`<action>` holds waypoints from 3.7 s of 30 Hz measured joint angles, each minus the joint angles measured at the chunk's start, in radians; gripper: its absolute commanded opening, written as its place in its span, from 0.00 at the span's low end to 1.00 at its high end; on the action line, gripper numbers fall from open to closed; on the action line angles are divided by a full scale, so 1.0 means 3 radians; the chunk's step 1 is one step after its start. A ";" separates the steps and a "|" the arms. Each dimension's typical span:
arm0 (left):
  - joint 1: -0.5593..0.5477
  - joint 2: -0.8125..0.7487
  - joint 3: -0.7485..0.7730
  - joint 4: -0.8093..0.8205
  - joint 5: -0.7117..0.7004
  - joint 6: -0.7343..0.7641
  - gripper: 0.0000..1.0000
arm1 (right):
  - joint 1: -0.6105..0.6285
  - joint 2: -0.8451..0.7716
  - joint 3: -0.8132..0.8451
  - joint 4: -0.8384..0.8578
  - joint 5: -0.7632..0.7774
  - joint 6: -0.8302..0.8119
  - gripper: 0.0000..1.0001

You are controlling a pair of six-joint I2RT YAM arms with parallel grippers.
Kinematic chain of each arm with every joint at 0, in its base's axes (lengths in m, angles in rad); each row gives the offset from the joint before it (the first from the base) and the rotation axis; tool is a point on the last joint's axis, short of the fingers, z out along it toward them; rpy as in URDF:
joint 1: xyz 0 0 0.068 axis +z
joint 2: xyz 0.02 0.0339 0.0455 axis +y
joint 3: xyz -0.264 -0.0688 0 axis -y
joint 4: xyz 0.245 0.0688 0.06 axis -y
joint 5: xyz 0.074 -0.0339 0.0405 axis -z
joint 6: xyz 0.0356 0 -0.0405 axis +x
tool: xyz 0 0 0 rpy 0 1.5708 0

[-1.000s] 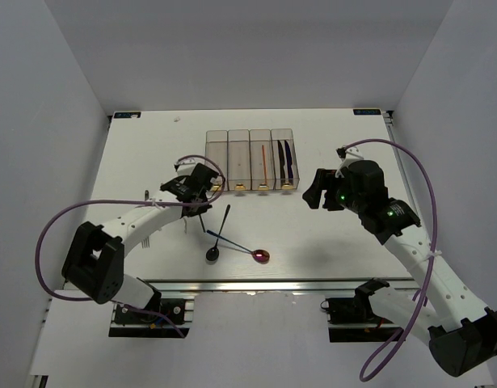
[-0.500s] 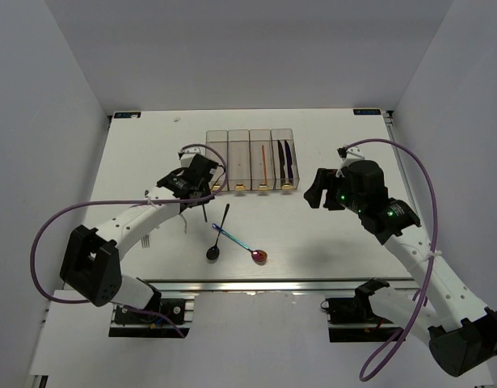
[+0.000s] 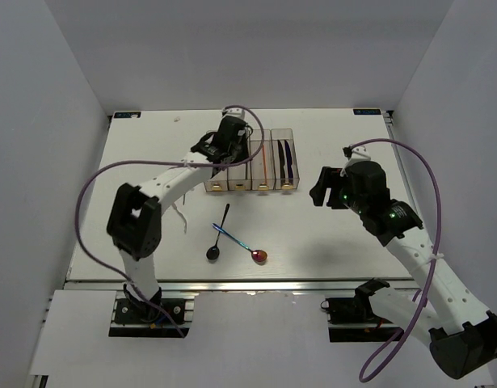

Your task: Sort the eating utensils into containers

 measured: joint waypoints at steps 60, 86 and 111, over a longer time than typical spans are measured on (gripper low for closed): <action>0.1418 0.0732 0.0064 -0.0797 0.0202 0.0781 0.47 | 0.0000 -0.0231 -0.0328 0.0155 -0.0657 -0.0116 0.77; 0.1437 0.1083 0.0333 -0.0923 0.0304 0.0739 0.00 | 0.0000 -0.0186 -0.0322 0.0206 -0.0727 -0.0106 0.77; 0.0810 0.0248 0.0858 -0.0249 0.1038 -0.0120 0.00 | 0.0000 -0.0200 -0.0167 0.0103 -0.0500 -0.0100 0.77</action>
